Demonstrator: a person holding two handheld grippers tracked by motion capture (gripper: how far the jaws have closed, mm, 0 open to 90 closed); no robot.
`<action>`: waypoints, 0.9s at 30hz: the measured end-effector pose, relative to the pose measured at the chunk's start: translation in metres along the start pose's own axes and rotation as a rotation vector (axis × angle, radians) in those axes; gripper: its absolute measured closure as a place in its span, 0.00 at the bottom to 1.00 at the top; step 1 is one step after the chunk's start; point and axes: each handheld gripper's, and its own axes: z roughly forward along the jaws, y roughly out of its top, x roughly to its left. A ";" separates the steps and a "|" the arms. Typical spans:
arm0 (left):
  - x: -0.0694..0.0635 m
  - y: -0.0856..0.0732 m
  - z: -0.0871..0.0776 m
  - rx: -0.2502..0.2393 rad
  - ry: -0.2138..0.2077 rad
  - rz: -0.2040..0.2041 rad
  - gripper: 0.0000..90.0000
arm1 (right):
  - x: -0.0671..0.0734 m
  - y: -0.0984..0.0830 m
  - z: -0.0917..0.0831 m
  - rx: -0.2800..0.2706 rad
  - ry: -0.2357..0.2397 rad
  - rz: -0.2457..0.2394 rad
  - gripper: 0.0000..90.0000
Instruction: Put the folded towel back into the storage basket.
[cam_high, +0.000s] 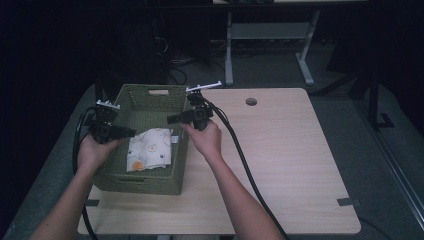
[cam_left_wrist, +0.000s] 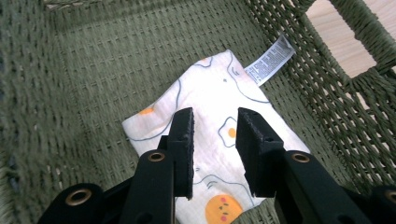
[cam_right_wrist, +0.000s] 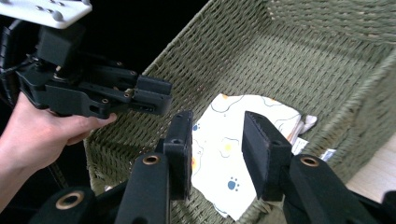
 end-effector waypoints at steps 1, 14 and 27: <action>-0.001 0.001 0.000 -0.002 -0.001 0.000 0.75 | -0.001 0.000 -0.003 -0.004 0.000 -0.002 0.70; -0.016 0.010 -0.008 -0.028 -0.007 0.016 0.75 | -0.011 -0.003 -0.034 -0.042 0.004 0.011 0.68; -0.040 0.020 -0.005 -0.027 -0.011 0.039 0.73 | -0.026 -0.012 -0.058 -0.058 -0.006 0.027 0.65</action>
